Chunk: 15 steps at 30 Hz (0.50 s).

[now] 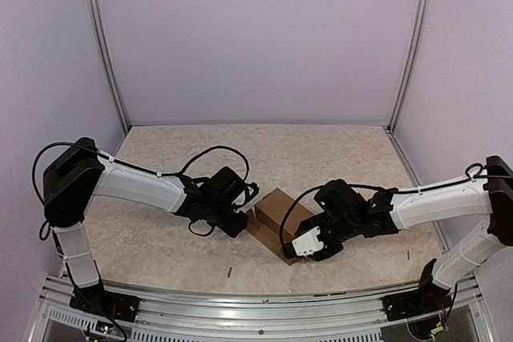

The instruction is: Fold the paper box

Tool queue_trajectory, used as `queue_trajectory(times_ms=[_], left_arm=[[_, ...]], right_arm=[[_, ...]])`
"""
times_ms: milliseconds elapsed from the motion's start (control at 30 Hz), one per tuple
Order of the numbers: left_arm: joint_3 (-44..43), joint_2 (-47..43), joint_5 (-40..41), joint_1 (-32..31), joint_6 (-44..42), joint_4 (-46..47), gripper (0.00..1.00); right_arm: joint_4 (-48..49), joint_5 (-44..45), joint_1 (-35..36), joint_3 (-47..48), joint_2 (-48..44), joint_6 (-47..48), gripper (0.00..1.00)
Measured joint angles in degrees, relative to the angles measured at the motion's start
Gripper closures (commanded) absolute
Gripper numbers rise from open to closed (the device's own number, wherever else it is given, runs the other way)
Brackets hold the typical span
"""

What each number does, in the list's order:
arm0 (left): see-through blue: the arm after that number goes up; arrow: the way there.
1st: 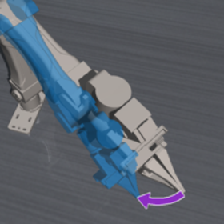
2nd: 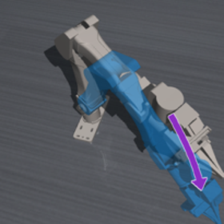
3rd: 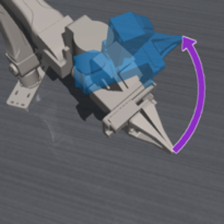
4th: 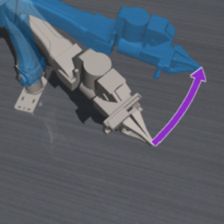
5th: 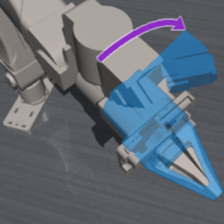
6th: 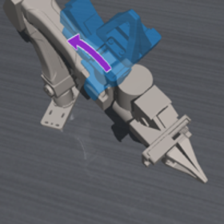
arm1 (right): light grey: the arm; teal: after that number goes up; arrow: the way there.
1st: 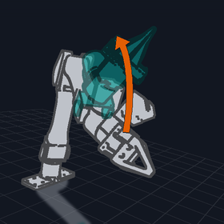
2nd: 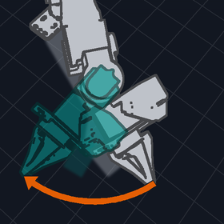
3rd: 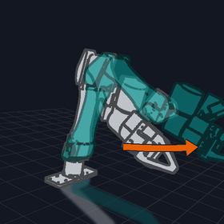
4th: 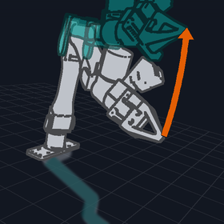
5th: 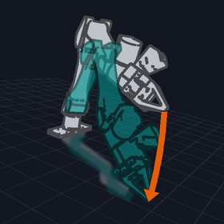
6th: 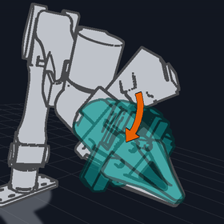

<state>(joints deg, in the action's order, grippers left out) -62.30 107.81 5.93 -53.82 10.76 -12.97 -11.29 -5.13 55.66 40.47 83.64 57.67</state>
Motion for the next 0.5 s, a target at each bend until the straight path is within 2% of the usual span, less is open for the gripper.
queue_trajectory(times_ms=[267,500], left_arm=[[6.4,-7.1,-6.6,3.6,-0.1,7.6,0.64],[7.0,-7.1,-10.3,4.7,-0.8,11.8,0.71]], right_arm=[[0.2,0.0,0.0,0.2,0.3,0.0,0.42],[0.2,0.0,0.0,0.5,0.6,0.0,0.42]])
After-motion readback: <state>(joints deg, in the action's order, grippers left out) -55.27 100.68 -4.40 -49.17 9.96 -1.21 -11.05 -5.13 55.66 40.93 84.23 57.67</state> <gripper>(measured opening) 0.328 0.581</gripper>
